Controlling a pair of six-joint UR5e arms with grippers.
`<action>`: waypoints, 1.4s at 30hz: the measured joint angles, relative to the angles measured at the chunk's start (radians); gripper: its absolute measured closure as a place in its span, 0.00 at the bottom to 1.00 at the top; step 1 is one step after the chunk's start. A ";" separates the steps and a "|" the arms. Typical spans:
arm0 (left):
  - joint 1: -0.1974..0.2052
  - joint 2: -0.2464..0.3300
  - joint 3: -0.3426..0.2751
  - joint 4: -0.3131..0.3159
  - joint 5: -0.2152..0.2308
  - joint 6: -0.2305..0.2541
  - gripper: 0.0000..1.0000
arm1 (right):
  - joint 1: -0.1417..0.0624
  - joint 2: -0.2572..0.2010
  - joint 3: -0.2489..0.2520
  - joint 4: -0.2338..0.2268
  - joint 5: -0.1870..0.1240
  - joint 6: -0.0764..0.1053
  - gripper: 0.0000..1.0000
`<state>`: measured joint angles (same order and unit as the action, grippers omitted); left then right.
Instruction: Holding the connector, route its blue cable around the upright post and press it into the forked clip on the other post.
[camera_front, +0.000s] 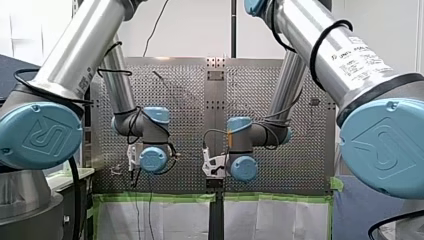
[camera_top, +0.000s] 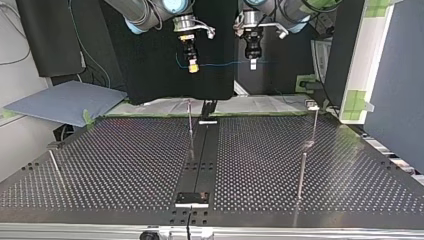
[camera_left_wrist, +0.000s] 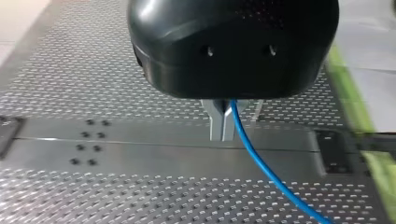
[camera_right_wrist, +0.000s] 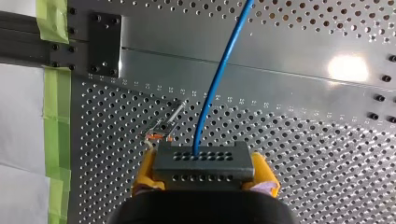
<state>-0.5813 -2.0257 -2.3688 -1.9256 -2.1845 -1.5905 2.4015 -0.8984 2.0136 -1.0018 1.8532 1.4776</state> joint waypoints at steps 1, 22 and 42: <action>-0.006 -0.009 0.002 -0.009 -0.004 0.007 1.00 | 0.000 0.000 0.000 0.000 0.000 0.000 1.00; -0.019 -0.043 0.011 -0.071 -0.007 0.013 1.00 | -0.002 -0.002 -0.002 0.002 -0.002 0.002 1.00; 0.005 0.098 0.068 -0.220 -0.031 -0.112 1.00 | -0.097 -0.152 -0.057 0.152 -0.129 0.152 1.00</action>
<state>-0.5765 -1.9274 -2.3005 -2.1452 -2.2156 -1.7022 2.3041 -1.0507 1.9564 -0.8496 1.7238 1.6300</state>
